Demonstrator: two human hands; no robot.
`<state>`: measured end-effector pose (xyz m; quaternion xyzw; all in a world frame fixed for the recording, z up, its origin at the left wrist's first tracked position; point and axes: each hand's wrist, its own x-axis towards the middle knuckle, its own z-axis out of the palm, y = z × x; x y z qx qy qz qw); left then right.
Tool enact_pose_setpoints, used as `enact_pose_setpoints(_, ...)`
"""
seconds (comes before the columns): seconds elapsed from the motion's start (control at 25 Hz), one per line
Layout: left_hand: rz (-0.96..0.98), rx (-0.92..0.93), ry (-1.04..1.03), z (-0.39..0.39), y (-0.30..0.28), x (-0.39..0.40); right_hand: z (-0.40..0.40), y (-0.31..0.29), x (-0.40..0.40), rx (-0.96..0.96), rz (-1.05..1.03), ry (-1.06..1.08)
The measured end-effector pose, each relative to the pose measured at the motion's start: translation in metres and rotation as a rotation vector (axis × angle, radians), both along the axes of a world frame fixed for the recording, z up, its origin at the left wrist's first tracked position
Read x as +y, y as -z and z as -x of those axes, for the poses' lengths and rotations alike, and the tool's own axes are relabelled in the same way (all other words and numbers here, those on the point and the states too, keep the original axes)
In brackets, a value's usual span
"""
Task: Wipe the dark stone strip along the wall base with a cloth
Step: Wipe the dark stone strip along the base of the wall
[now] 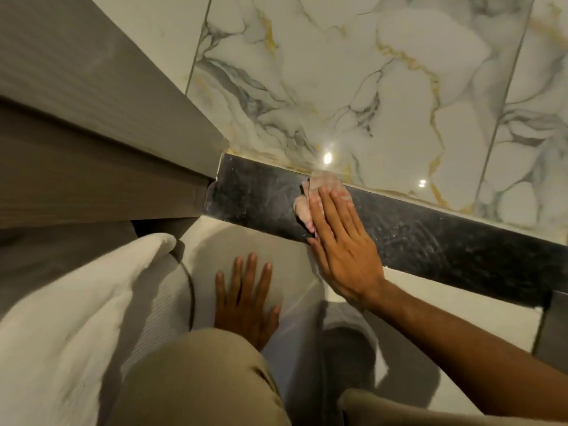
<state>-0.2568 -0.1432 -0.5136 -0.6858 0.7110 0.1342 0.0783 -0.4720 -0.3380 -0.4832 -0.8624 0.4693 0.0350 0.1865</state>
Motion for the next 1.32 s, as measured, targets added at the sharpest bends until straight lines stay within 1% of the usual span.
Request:
enact_pose_setpoints(0.08, 0.035, 0.002, 0.013, -0.004, 0.011, 0.003, -0.033, 0.006, -0.01, -0.03, 0.063, 0.099)
enact_pose_setpoints(0.16, 0.075, 0.002, 0.039, -0.009, 0.016, 0.003, -0.059, 0.011, -0.011, -0.085, 0.087, 0.099)
enact_pose_setpoints(0.24, 0.073, 0.004, 0.041, -0.01, 0.018, 0.006, -0.057, 0.017, 0.01, -0.195, 0.033, -0.011)
enact_pose_setpoints(0.28, 0.083, 0.016, 0.043, -0.01, 0.02, 0.007, -0.045, 0.016, 0.024, -0.208, 0.023, -0.084)
enact_pose_setpoints(0.36, 0.083, 0.035, 0.013, -0.01, 0.025, 0.01, -0.014, 0.014, 0.036, -0.162, 0.05, -0.185)
enact_pose_setpoints(0.4, 0.09, 0.044, -0.001, -0.009, 0.026, 0.011, -0.01, 0.016, 0.029, -0.144, 0.088, -0.174)
enact_pose_setpoints(0.44, 0.107, 0.059, -0.01, -0.007, 0.027, 0.01, -0.017, 0.015, 0.016, -0.131, 0.107, -0.101)
enact_pose_setpoints(0.52, 0.139, 0.071, -0.007, -0.006, 0.027, 0.007, -0.058, 0.015, -0.017, -0.116, 0.103, 0.089)
enact_pose_setpoints(0.56, 0.146, 0.088, -0.011, -0.007, 0.026, 0.007, -0.08, 0.014, -0.027, -0.115, 0.081, 0.103)
enact_pose_setpoints(0.6, 0.155, 0.111, -0.018, -0.007, 0.027, 0.008, -0.095, 0.014, -0.03, -0.144, 0.059, 0.062)
enact_pose_setpoints(0.64, 0.161, 0.124, -0.018, -0.008, 0.026, 0.008, -0.099, 0.017, -0.027, -0.207, 0.044, -0.036)
enact_pose_setpoints(0.72, 0.158, 0.122, -0.015, -0.006, 0.025, 0.008, -0.077, 0.021, -0.013, -0.285, 0.067, -0.312)
enact_pose_setpoints(0.76, 0.161, 0.12, -0.01, -0.006, 0.025, 0.008, -0.059, 0.019, -0.008, -0.27, 0.093, -0.434)
enact_pose_setpoints(0.8, 0.159, 0.118, -0.007, -0.007, 0.025, 0.008, -0.043, 0.016, -0.009, -0.233, 0.114, -0.506)
enact_pose_setpoints(0.84, 0.149, 0.118, -0.009, -0.008, 0.024, 0.008, -0.034, 0.016, -0.015, -0.199, 0.144, -0.515)
enact_pose_setpoints(0.88, 0.143, 0.118, -0.011, -0.009, 0.025, 0.008, -0.038, 0.018, -0.023, -0.171, 0.174, -0.467)
enact_pose_setpoints(0.92, 0.144, 0.119, -0.012, -0.01, 0.026, 0.008, -0.052, 0.018, -0.032, -0.166, 0.184, -0.365)
enact_pose_setpoints(1.0, 0.147, 0.12, -0.011, -0.008, 0.028, 0.009, -0.099, 0.016, -0.046, -0.17, 0.149, -0.133)
enact_pose_setpoints(1.04, 0.152, 0.119, -0.005, -0.008, 0.029, 0.009, -0.12, 0.015, -0.045, -0.179, 0.125, -0.082)
enact_pose_setpoints(1.08, 0.157, 0.118, -0.002, -0.008, 0.029, 0.01, -0.13, 0.016, -0.039, -0.213, 0.105, -0.109)
enact_pose_setpoints(1.12, 0.161, 0.126, -0.003, -0.008, 0.029, 0.011, -0.127, 0.02, -0.028, -0.253, 0.09, -0.209)
enact_pose_setpoints(1.2, 0.172, 0.15, -0.005, -0.008, 0.027, 0.01, -0.09, 0.019, -0.008, -0.271, 0.07, -0.439)
enact_pose_setpoints(1.24, 0.171, 0.144, -0.007, -0.009, 0.026, 0.01, -0.068, 0.016, -0.007, -0.254, 0.063, -0.516)
enact_pose_setpoints(1.28, 0.162, 0.129, -0.01, -0.009, 0.026, 0.009, -0.051, 0.016, -0.013, -0.234, 0.064, -0.553)
enact_pose_setpoints(1.32, 0.151, 0.119, -0.011, -0.008, 0.026, 0.009, -0.043, 0.016, -0.023, -0.213, 0.08, -0.542)
